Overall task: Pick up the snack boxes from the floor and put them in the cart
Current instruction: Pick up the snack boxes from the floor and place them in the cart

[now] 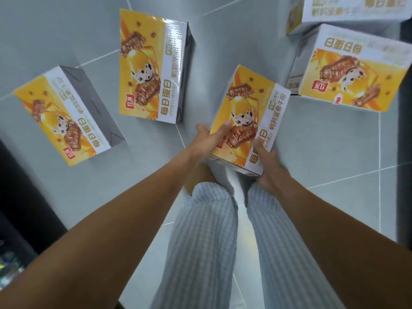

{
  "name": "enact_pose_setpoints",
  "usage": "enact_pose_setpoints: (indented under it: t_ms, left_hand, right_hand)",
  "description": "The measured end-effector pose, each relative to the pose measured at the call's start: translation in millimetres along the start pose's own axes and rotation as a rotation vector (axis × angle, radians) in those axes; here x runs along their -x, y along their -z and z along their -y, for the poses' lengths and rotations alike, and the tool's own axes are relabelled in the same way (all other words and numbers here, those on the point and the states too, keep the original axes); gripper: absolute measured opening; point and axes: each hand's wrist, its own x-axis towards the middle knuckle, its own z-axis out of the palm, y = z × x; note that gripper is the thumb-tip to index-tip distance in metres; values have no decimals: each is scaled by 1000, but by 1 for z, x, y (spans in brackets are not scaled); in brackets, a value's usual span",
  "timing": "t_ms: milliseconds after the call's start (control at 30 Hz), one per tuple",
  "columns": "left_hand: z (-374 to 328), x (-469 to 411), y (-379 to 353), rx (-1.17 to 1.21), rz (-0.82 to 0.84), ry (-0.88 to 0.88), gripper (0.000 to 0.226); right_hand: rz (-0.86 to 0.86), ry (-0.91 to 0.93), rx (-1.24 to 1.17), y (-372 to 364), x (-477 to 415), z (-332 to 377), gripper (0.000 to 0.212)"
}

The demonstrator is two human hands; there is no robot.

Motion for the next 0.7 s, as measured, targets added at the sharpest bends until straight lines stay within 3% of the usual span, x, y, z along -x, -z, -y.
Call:
enact_pose_setpoints:
  t_ms: [67,133,200,367,567,700]
  left_hand:
    - [-2,21,4,46,-6,-16,69]
    - [-3,38,9,75,-2,-11,67]
    - [0,60,16,105,13,-22,52]
    - [-1,135,37,276,-75,-5,57]
    - [6,240,68,477,-242,12,59]
    - [19,312,76,582,-359,-4,52]
  right_hand:
    - [-41,16,115,1,18,7,60]
    - [-48,-11,276,3,31,15,77]
    - [-36,-6,376,3,52,26,79]
    - [26,95,461,-17,121,55,43]
    - [183,136,607,-47,215,75,61]
    - [328,156,781,-64,271,79,50]
